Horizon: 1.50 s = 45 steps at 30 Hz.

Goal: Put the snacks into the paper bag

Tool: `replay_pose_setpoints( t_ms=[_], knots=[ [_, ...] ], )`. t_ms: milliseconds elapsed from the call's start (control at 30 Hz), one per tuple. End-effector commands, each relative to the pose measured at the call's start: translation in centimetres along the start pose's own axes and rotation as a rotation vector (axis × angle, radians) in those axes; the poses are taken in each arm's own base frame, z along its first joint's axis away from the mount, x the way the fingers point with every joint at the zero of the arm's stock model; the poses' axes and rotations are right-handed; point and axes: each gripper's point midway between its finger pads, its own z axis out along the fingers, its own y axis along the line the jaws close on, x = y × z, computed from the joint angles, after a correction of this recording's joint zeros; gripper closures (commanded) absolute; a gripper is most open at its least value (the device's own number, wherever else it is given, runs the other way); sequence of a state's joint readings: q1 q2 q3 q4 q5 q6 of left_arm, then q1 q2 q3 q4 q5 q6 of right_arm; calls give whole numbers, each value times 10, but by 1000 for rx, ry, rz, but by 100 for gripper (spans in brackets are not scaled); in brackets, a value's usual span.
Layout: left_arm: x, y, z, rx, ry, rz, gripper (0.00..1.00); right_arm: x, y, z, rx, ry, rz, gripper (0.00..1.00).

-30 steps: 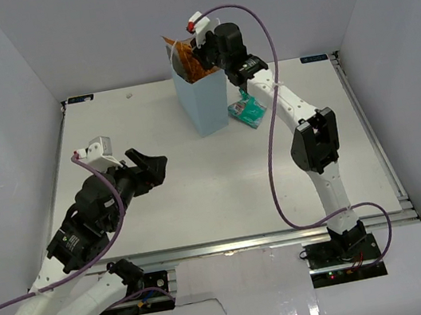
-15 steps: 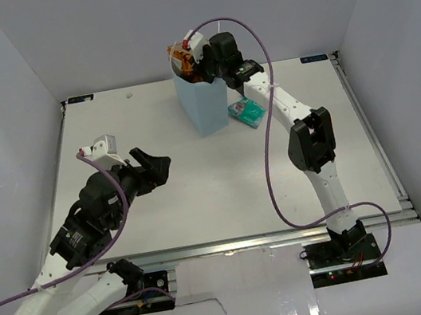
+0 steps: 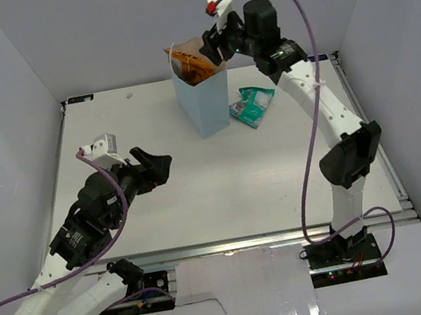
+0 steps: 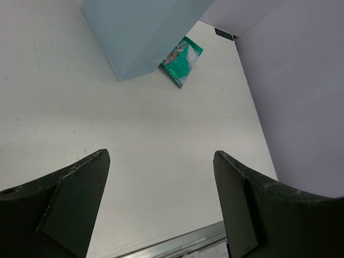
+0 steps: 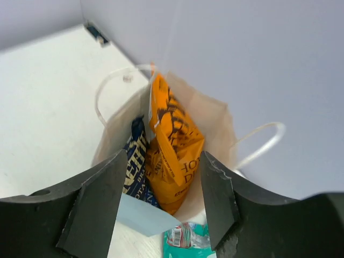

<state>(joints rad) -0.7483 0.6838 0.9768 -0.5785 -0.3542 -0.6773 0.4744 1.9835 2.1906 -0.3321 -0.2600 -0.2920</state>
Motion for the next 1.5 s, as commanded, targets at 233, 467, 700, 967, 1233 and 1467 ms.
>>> replay_pose_setpoints(
  t_ms=[233, 467, 700, 967, 1233, 1467],
  knots=[
    [-3, -8, -2, 67, -32, -9, 3, -1, -60, -118, 102, -58, 334, 24],
    [8, -9, 8, 86, -36, -63, 2, 197, -104, -142, 415, 260, 798, 8],
    [29, -16, 27, 84, 55, -73, 2, 286, -114, -111, 351, 349, 1020, 3],
    [44, -19, 40, 65, 113, -144, 2, 314, -130, -64, 243, 299, 1067, 5],
    [51, -23, 49, 53, 141, -189, 2, 353, -134, -30, 180, 278, 1184, 1],
    [53, -26, 54, 48, 156, -207, 2, 369, -120, -18, 108, 250, 1271, 17]
  ],
)
